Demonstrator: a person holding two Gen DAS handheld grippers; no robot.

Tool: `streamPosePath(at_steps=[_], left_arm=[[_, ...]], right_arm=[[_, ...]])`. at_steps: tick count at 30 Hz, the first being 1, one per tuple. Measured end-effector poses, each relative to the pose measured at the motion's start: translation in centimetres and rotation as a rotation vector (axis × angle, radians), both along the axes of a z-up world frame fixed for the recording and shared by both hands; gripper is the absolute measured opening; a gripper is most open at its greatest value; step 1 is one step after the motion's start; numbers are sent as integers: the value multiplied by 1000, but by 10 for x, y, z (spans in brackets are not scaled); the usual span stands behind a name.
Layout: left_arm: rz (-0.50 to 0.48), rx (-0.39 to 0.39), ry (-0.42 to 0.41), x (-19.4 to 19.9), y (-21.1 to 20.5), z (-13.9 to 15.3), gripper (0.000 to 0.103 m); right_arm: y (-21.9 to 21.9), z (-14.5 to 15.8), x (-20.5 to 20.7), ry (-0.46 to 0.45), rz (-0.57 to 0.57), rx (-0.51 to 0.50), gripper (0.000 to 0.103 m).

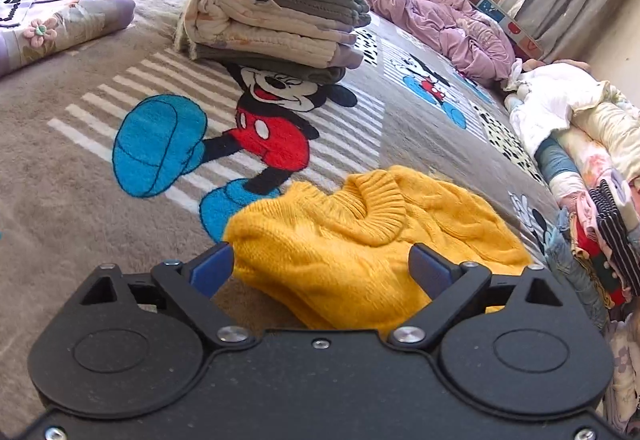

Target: Fold clothes

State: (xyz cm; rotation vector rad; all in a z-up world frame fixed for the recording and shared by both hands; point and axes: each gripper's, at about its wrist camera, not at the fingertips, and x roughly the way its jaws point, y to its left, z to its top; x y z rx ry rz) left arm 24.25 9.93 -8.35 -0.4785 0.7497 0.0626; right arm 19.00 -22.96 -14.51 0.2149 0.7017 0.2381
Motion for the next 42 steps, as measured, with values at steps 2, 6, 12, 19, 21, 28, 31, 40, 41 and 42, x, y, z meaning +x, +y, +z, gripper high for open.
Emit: streamPosePath(at_steps=[2, 6, 12, 19, 21, 28, 31, 40, 41, 42], left_arm=[[-1, 22, 24, 12, 0, -3, 76], [-15, 74, 29, 21, -5, -4, 41], [-81, 188, -30, 12, -25, 9, 14], [-199, 368, -168, -10, -64, 41, 13], [-238, 416, -216, -20, -76, 52, 13], [-424, 596, -342, -53, -125, 76, 13], [-529, 663, -396, -72, -149, 81, 13], [-1016, 803, -472, -161, -221, 42, 13], [-1055, 815, -472, -173, -226, 33, 13], [-1089, 817, -465, -184, -229, 24, 13]], right_arm=[[9, -2, -1, -7, 8, -65, 103], [15, -3, -2, -11, 11, -106, 103], [15, -1, -3, -7, 19, -117, 103], [13, 1, -4, 3, 21, -109, 103], [13, 1, -4, 4, 21, -110, 103], [10, 3, -8, 12, 20, -91, 103], [-6, 7, -13, 26, 25, -9, 103], [-111, 15, -58, -59, -144, 417, 103], [-115, 17, -62, -78, -141, 428, 103], [-118, 19, -66, -96, -136, 432, 103]])
